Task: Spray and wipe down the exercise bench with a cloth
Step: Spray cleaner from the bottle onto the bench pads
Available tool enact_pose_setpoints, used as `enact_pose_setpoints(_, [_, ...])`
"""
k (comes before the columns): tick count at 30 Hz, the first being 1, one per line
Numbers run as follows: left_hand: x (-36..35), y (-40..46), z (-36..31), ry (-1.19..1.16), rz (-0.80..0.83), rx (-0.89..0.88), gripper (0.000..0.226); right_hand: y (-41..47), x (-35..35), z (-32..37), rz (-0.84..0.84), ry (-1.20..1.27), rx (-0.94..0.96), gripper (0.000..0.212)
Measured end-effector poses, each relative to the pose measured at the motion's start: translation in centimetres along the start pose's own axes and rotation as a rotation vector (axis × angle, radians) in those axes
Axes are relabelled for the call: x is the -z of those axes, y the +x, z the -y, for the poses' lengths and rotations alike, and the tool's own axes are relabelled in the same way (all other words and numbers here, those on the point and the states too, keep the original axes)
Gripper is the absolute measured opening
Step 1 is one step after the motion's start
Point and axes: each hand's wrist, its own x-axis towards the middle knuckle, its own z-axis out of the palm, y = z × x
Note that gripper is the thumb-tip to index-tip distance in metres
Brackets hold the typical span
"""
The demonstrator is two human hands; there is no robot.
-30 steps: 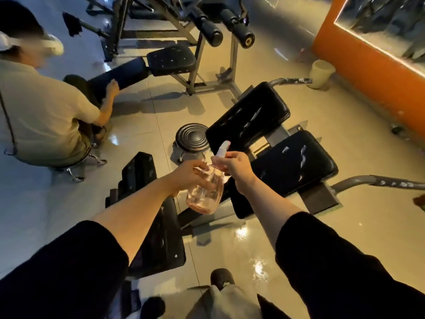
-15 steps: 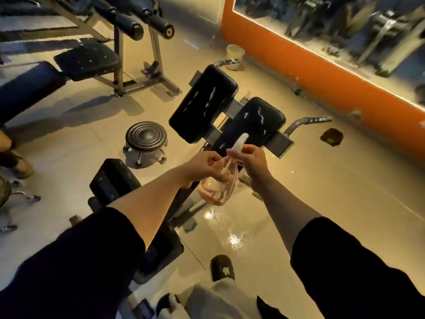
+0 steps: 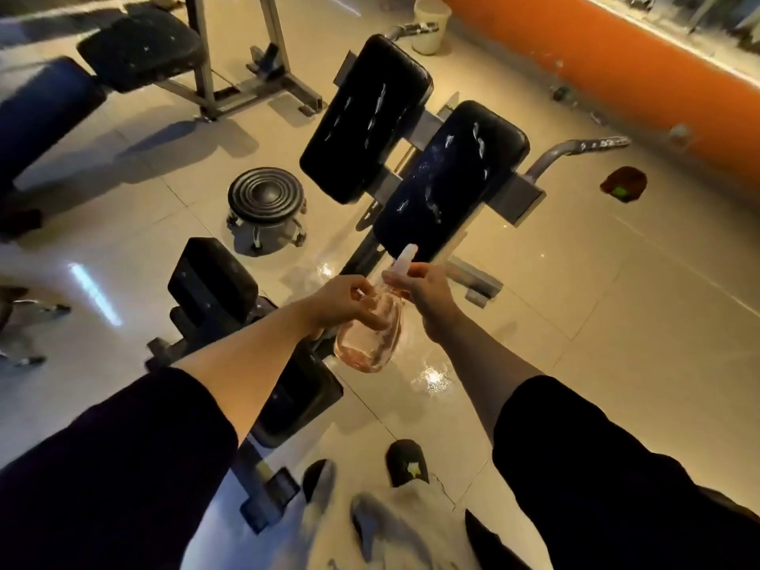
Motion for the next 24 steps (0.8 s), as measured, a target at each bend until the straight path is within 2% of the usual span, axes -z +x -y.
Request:
enact_pose_setpoints(5, [-1.3,0.3,3.0,-0.052,-0.045,0.108,0.043,1.0,-0.3,-3.6,0.095,-0.007,0.001,0.013])
enact_pose_setpoints(9, [-2.9,0.7,3.4,-0.088,-0.055,0.154,0.039,2.2,0.7,-5.0,0.216,-0.003,-0.027,0.028])
enact_pose_setpoints(13, [-4.3,-0.7,4.9,-0.170,-0.205,0.203,0.055,3.0,-0.9,-5.0,0.389,-0.085,-0.042,0.024])
enact_pose_setpoints(15, [-4.5,-2.2,5.6,-0.229,-0.285,0.228,0.055,2.8,-2.7,-4.8,0.513,-0.098,-0.055,0.024])
enact_pose_setpoints(20, [-4.1,-7.1,7.9,-0.275,-0.514,0.316,0.061,1.3,-7.8,-3.4,0.775,-0.108,-0.085,0.044])
enact_pose_setpoints(22, [-4.1,-8.7,8.4,-0.290,-0.575,0.330,0.060,0.6,-9.3,-3.1,0.826,-0.132,-0.102,0.054])
enact_pose_setpoints(24, [-4.2,-9.6,8.5,-0.311,-0.608,0.331,0.058,0.2,-10.1,-3.1,0.830,-0.146,-0.098,0.047])
